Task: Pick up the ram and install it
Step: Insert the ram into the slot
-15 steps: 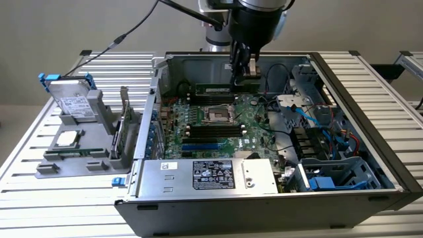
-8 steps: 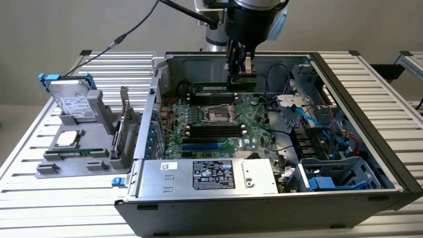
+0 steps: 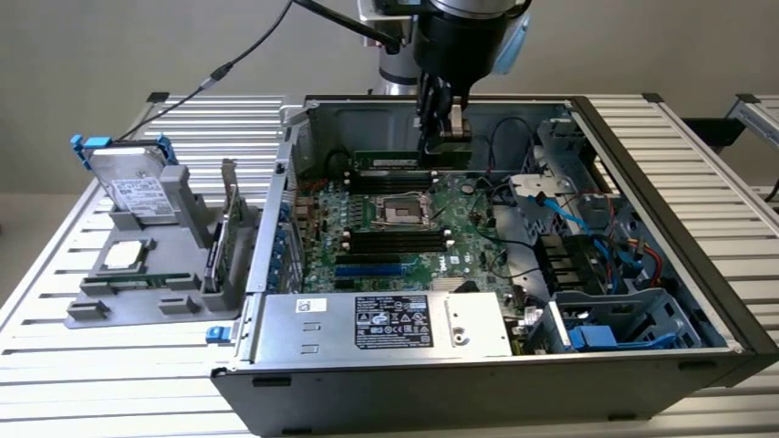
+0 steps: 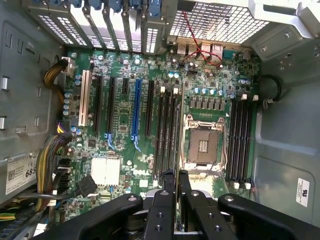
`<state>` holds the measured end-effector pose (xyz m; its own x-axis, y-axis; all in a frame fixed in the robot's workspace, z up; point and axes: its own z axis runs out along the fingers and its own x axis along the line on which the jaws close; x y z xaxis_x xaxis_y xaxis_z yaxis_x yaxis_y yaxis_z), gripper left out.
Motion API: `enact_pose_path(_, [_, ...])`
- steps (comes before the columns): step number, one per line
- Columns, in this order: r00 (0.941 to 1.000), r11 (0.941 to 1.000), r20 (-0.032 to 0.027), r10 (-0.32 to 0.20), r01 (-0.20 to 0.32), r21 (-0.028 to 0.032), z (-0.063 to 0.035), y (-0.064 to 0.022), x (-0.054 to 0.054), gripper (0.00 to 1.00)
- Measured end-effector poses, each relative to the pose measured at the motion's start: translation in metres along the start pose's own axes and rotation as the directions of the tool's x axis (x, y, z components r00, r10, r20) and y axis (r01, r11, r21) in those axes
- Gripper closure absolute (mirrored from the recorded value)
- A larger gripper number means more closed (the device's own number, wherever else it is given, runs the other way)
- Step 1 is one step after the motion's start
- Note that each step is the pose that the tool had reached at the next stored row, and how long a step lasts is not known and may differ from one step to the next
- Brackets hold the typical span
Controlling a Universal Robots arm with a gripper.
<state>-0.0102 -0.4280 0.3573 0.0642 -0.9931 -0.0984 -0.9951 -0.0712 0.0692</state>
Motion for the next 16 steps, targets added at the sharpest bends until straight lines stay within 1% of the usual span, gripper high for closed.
enact_pose_path(8, [1.0,1.0,-0.0001,0.0,0.0,0.0,0.0008,-0.0001,0.0,0.87])
enact_pose_path(9, [1.0,1.0,-0.0012,0.0,0.0,-0.0002,0.0025,-0.0002,-0.001,0.87])
enact_pose_path(14, [1.0,1.0,-0.0013,0.0,0.0,-0.0001,0.0124,-0.0011,-0.01,0.87])
enact_pose_path(16, [1.0,1.0,-0.0021,0.0,0.0,-0.0001,0.0166,0.0004,-0.013,0.87])
